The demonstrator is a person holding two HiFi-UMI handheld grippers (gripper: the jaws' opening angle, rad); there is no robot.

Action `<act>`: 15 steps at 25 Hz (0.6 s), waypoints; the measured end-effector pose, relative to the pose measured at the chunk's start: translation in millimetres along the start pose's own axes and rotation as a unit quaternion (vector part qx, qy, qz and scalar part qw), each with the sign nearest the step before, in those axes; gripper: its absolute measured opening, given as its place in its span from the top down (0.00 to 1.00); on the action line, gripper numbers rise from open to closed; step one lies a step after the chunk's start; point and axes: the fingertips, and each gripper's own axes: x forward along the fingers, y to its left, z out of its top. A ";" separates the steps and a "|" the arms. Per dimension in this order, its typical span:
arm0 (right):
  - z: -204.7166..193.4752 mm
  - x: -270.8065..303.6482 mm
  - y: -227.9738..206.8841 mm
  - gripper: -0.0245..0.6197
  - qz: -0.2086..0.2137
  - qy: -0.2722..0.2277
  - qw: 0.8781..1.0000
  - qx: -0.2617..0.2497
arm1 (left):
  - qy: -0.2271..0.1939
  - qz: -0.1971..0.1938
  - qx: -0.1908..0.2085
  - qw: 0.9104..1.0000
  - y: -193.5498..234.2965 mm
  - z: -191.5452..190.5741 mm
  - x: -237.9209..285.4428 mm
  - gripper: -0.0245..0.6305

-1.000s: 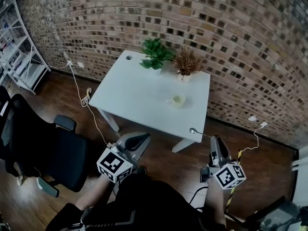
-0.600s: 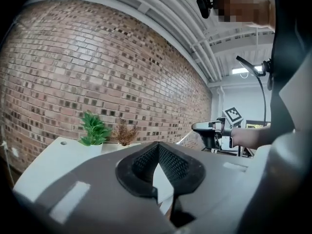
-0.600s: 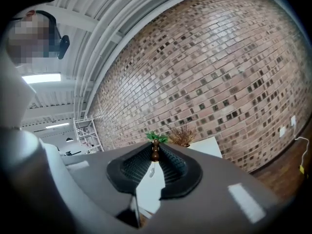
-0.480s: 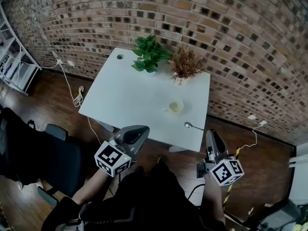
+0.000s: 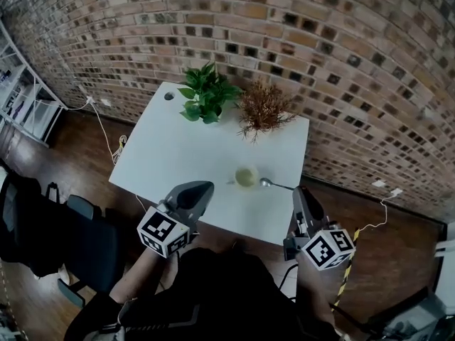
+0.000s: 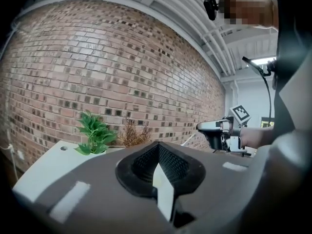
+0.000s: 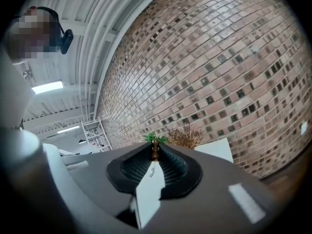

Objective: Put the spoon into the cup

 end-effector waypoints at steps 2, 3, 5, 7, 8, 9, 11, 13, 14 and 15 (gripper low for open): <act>0.8 10.7 -10.2 0.88 0.006 0.008 1.000 0.001 | 0.003 0.007 0.006 1.000 3.3 0.0 11.4 0.97; 0.7 16.8 -14.8 0.88 0.007 0.013 1.000 0.001 | 0.004 0.010 0.007 1.000 5.7 0.5 16.6 0.97; -1.5 27.6 -20.9 0.88 0.007 0.022 1.000 0.003 | 0.006 0.012 0.004 1.000 10.5 0.5 23.8 0.97; -5.3 37.8 -23.4 0.88 0.005 0.028 1.000 0.002 | 0.007 0.008 0.003 1.000 16.8 -0.5 28.0 0.97; -7.3 43.8 -24.8 0.88 0.003 0.030 1.000 0.000 | 0.007 0.005 0.003 1.000 21.6 -1.0 30.7 0.97; -9.8 50.1 -26.6 0.88 0.001 0.032 0.999 -0.001 | 0.008 0.003 0.002 1.000 27.2 -1.5 33.9 0.97; -16.8 60.3 -29.2 0.88 -0.007 0.036 0.999 -0.001 | 0.007 -0.005 -0.002 1.000 36.8 -1.9 39.0 0.97; -26.4 67.6 -29.0 0.88 -0.015 0.044 0.999 -0.002 | 0.009 -0.017 -0.001 1.000 42.9 -3.5 41.5 0.97; -31.8 71.4 -29.1 0.88 -0.020 0.048 0.999 -0.002 | 0.012 -0.021 0.000 1.000 46.8 -5.3 42.6 0.97; -36.8 75.4 -29.9 0.88 -0.026 0.052 0.998 -0.002 | 0.016 -0.022 -0.001 1.000 51.3 -7.3 43.7 0.97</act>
